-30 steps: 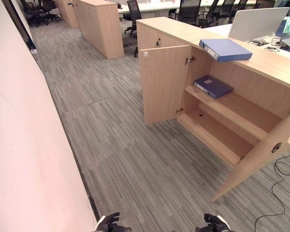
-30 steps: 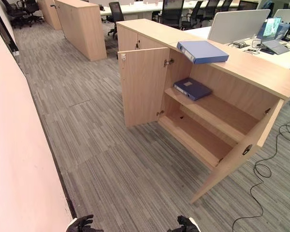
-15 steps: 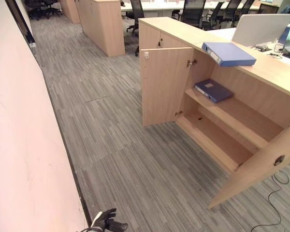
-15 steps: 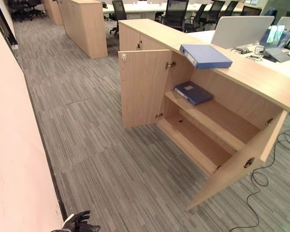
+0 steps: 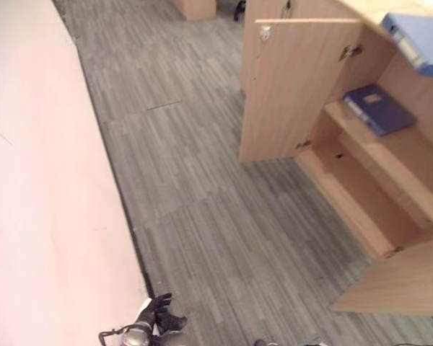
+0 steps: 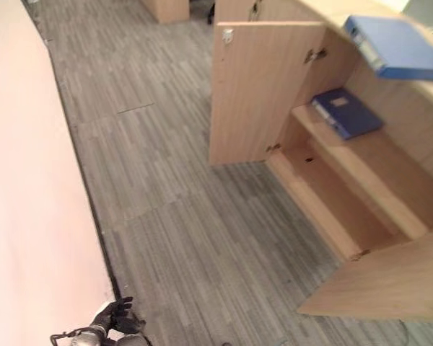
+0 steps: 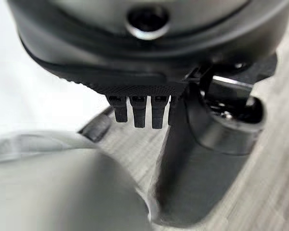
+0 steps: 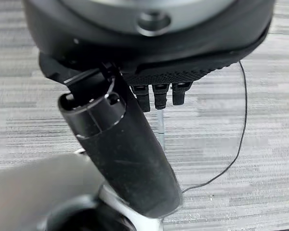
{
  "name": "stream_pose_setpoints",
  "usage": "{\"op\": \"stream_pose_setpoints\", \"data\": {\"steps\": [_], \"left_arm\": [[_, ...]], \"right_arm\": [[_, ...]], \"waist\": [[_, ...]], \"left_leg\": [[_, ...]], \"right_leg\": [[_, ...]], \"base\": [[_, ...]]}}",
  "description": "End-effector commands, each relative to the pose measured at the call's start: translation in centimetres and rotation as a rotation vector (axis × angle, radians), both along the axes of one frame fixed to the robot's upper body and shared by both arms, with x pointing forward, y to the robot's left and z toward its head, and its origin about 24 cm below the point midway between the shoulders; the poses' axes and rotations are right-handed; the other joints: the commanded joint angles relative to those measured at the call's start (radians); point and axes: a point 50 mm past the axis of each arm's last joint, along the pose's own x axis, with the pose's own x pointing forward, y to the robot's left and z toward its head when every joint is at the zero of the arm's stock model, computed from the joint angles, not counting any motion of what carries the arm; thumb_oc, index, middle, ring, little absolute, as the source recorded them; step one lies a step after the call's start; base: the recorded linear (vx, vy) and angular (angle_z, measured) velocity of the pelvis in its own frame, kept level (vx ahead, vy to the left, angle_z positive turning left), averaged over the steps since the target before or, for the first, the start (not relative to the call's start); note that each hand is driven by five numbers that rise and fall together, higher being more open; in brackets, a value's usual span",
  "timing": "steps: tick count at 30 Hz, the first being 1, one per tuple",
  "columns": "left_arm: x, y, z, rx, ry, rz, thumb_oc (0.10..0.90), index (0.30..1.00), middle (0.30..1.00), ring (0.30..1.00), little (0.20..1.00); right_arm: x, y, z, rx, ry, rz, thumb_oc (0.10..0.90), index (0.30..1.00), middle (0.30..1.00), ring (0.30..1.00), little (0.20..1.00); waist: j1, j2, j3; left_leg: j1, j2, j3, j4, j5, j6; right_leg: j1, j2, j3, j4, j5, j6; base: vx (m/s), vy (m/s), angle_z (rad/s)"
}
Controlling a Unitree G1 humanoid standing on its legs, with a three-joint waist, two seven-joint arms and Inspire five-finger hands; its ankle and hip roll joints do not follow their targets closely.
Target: Put the empty folder in the office cabinet
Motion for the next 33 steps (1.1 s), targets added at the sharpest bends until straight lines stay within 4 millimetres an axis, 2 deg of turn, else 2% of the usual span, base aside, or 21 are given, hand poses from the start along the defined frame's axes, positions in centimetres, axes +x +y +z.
{"op": "stream_pose_setpoints", "data": {"steps": [1, 4, 5, 6, 7, 8, 9, 10, 11, 12, 13, 14, 16, 17, 18, 20, 21, 23, 28, 31, 33], "left_arm": [[-4.2, -3.0, -2.4, 0.014, 0.168, -0.124, 0.8, 0.9, 0.9, 0.9, 0.9], [-3.5, -3.1, -2.2, 0.013, 0.138, -0.122, 0.8, 0.9, 0.9, 0.9, 0.9], [-3.3, -3.2, -2.1, 0.014, 0.13, -0.125, 0.8, 0.9, 0.9, 0.9, 0.9], [-3.3, -3.3, -2.1, 0.014, 0.129, -0.125, 0.8, 0.9, 0.9, 0.9, 0.9], [-3.4, -3.3, -2.2, 0.017, 0.134, -0.125, 0.8, 0.9, 0.9, 0.9, 0.9], [-3.3, -3.1, -2.1, 0.018, 0.133, -0.112, 0.8, 0.9, 0.9, 0.9, 0.9], [-3.3, -3.1, -2.1, 0.017, 0.132, -0.112, 0.8, 0.9, 0.9, 0.9, 0.9], [-3.1, -3.0, -2.1, 0.02, 0.134, -0.107, 0.8, 0.9, 0.9, 0.9, 0.9], [-2.9, -2.9, -2.0, 0.024, 0.132, -0.107, 0.8, 0.9, 0.9, 0.9, 0.9], [-2.9, -2.9, -2.0, 0.024, 0.132, -0.107, 0.8, 0.9, 0.9, 0.9, 0.9], [-2.9, -3.0, -2.1, 0.027, 0.143, -0.117, 0.8, 0.9, 0.9, 0.9, 0.9], [-2.9, -3.0, -2.1, 0.029, 0.146, -0.121, 0.8, 0.9, 0.9, 0.9, 0.9], [-2.6, -3.0, -2.1, 0.035, 0.15, -0.135, 0.8, 0.9, 0.9, 0.9, 0.9], [-2.2, -3.4, -2.1, 0.037, 0.146, -0.154, 0.8, 0.9, 0.9, 0.9, 0.9], [-2.2, -3.4, -2.1, 0.036, 0.146, -0.154, 0.8, 0.9, 0.9, 0.9, 0.9], [-2.0, -3.5, -2.1, 0.039, 0.146, -0.154, 0.8, 0.9, 0.9, 0.9, 0.9], [-2.3, -3.5, -2.2, 0.043, 0.155, -0.145, 0.8, 0.9, 0.9, 0.9, 0.9], [-2.6, -3.5, -2.2, 0.047, 0.16, -0.146, 0.8, 0.9, 0.9, 0.9, 0.9], [-4.1, -3.6, -2.7, 0.055, 0.208, -0.145, 0.8, 0.9, 0.9, 0.9, 0.9], [-4.9, -3.8, -3.0, 0.057, 0.237, -0.145, 0.8, 0.9, 0.9, 0.9, 0.9], [-5.0, -3.9, -3.1, 0.056, 0.241, -0.146, 0.8, 0.9, 0.9, 0.9, 0.9]], "right_arm": [[3.9, -1.5, 1.6, 0.026, -0.209, -0.093, 0.8, 0.9, 0.9, 0.9, 0.9], [5.0, -1.2, 2.0, 0.042, -0.253, -0.116, 0.8, 0.9, 0.9, 0.9, 0.9], [5.5, -1.1, 2.2, 0.042, -0.269, -0.116, 0.8, 0.9, 0.9, 0.9, 0.9], [5.5, -1.1, 2.2, 0.042, -0.269, -0.116, 0.8, 0.9, 0.9, 0.9, 0.9], [5.9, -1.0, 2.3, 0.045, -0.28, -0.115, 0.8, 0.9, 0.9, 0.9, 0.9], [6.1, -1.1, 2.4, 0.05, -0.292, -0.131, 0.8, 0.9, 0.9, 0.9, 0.9], [6.1, -1.1, 2.4, 0.049, -0.293, -0.131, 0.8, 0.9, 0.9, 0.9, 0.9], [6.3, -1.1, 2.5, 0.052, -0.298, -0.137, 0.8, 0.9, 0.9, 0.9, 0.9], [6.1, -1.0, 2.4, 0.048, -0.293, -0.137, 0.8, 0.9, 0.9, 0.9, 0.9], [6.2, -1.0, 2.4, 0.047, -0.294, -0.137, 0.8, 0.9, 0.9, 0.9, 0.9], [5.7, -1.0, 2.2, 0.042, -0.277, -0.132, 0.8, 0.9, 0.9, 0.9, 0.9], [5.5, -1.1, 2.1, 0.035, -0.268, -0.131, 0.8, 0.9, 0.9, 0.9, 0.9], [4.9, -1.6, 2.0, 0.02, -0.246, -0.138, 0.8, 0.9, 0.9, 0.9, 0.9], [4.4, -2.1, 1.9, 0.005, -0.229, -0.162, 0.8, 0.9, 0.9, 0.9, 0.9], [4.4, -2.1, 1.9, 0.004, -0.229, -0.162, 0.8, 0.9, 0.9, 0.9, 0.9], [4.0, -2.4, 1.8, -0.002, -0.218, -0.185, 0.8, 0.9, 0.9, 0.9, 0.9], [3.5, -2.6, 1.7, -0.011, -0.203, -0.199, 0.8, 0.9, 0.9, 0.9, 0.9], [3.1, -2.7, 1.5, -0.015, -0.191, -0.205, 0.8, 0.9, 0.9, 0.9, 0.9], [1.6, -3.0, 1.2, -0.026, -0.153, -0.221, 0.8, 0.9, 0.9, 0.9, 0.9], [1.0, -3.3, 1.1, -0.034, -0.142, -0.237, 0.8, 0.9, 0.9, 0.9, 0.9], [0.9, -3.5, 1.1, -0.037, -0.139, -0.244, 0.8, 0.9, 0.9, 0.9, 0.9]], "waist": [[-0.028, 0.055, -0.101], [-0.015, 0.057, -0.105], [-0.015, 0.065, -0.1], [-0.014, 0.065, -0.1], [-0.02, 0.076, -0.094], [-0.034, 0.094, -0.088], [-0.034, 0.095, -0.087], [-0.053, 0.109, -0.075], [-0.057, 0.116, -0.072], [-0.06, 0.117, -0.069], [-0.062, 0.121, -0.072], [-0.066, 0.124, -0.075], [-0.085, 0.127, -0.077], [-0.115, 0.132, -0.076], [-0.116, 0.134, -0.076], [-0.137, 0.139, -0.072], [-0.142, 0.147, -0.07], [-0.142, 0.147, -0.07], [-0.127, 0.158, -0.072], [-0.119, 0.163, -0.078], [-0.125, 0.169, -0.078]], "left_leg": [[-0.01, -0.133, 0.092, -0.217, 0.034, -0.143], [0.0, -0.191, 0.11, -0.215, -0.024, -0.102], [0.022, -0.22, 0.129, -0.231, -0.051, -0.075], [0.022, -0.223, 0.131, -0.234, -0.052, -0.072], [0.041, -0.24, 0.125, -0.256, -0.064, -0.058], [0.074, -0.259, 0.113, -0.295, -0.07, -0.054], [0.077, -0.259, 0.113, -0.299, -0.069, -0.055], [0.112, -0.265, 0.111, -0.32, -0.072, -0.066], [0.127, -0.26, 0.118, -0.326, -0.073, -0.07], [0.13, -0.26, 0.115, -0.327, -0.072, -0.072], [0.153, -0.261, 0.12, -0.337, -0.08, -0.075], [0.166, -0.26, 0.115, -0.349, -0.076, -0.084], [0.198, -0.269, 0.11, -0.362, -0.08, -0.093], [0.235, -0.278, 0.1, -0.374, -0.095, -0.102], [0.235, -0.278, 0.099, -0.375, -0.095, -0.101], [0.266, -0.275, 0.098, -0.376, -0.113, -0.108], [0.293, -0.268, 0.103, -0.373, -0.133, -0.107], [0.309, -0.274, 0.101, -0.371, -0.146, -0.103], [0.371, -0.319, 0.08, -0.362, -0.193, -0.096], [0.408, -0.339, 0.035, -0.351, -0.235, -0.098], [0.416, -0.333, 0.021, -0.344, -0.244, -0.098]], "right_leg": [[0.033, -0.054, -0.034, 0.202, -0.061, 0.159], [-0.035, -0.11, -0.066, 0.326, 0.045, 0.162], [-0.088, -0.151, -0.106, 0.414, 0.132, 0.162], [-0.093, -0.155, -0.103, 0.419, 0.132, 0.162], [-0.138, -0.152, -0.101, 0.468, 0.154, 0.162], [-0.198, -0.123, -0.084, 0.48, 0.105, 0.162], [-0.197, -0.122, -0.083, 0.481, 0.103, 0.162], [-0.235, -0.074, -0.092, 0.44, 0.018, 0.162], [-0.239, -0.066, -0.119, 0.398, -0.041, 0.162], [-0.232, -0.064, -0.123, 0.395, -0.043, 0.162], [-0.253, -0.063, -0.155, 0.339, -0.082, 0.134], [-0.259, -0.049, -0.174, 0.288, -0.093, 0.104], [-0.31, -0.045, -0.18, 0.22, -0.065, 0.088], [-0.358, -0.061, -0.173, 0.128, -0.013, 0.097], [-0.354, -0.059, -0.174, 0.119, -0.007, 0.098], [-0.387, -0.104, -0.166, 0.057, 0.032, 0.117], [-0.406, -0.165, -0.168, 0.025, 0.06, 0.129], [-0.415, -0.185, -0.158, 0.019, 0.068, 0.128], [-0.434, -0.247, -0.201, 0.039, 0.091, 0.122], [-0.427, -0.251, -0.23, 0.069, 0.132, 0.13], [-0.431, -0.247, -0.224, 0.09, 0.139, 0.13]], "base": [[0.22, 0.179, 0.16], [0.22, 0.202, -0.55], [0.16, 0.179, -0.14], [0.15, 0.21, 0.14], [0.18, 0.179, 0.2], [0.18, 0.167, 0.25], [0.28, 0.118, 0.23], [0.23, 0.03, 0.08], [0.24, 0.023, 0.0], [0.17, -0.01, -0.11], [0.15, -0.066, -0.08], [0.2, -0.074, -0.04], [0.25, -0.125, -0.05], [0.26, -0.127, 0.11], [0.26, -0.158, 0.17], [0.24, -0.198, 0.06], [0.23, -0.198, -0.04], [0.21, -0.173, -0.12], [0.25, -0.189, -0.32], [0.29, -0.303, -0.1], [0.24, -0.295, -0.05]]}}
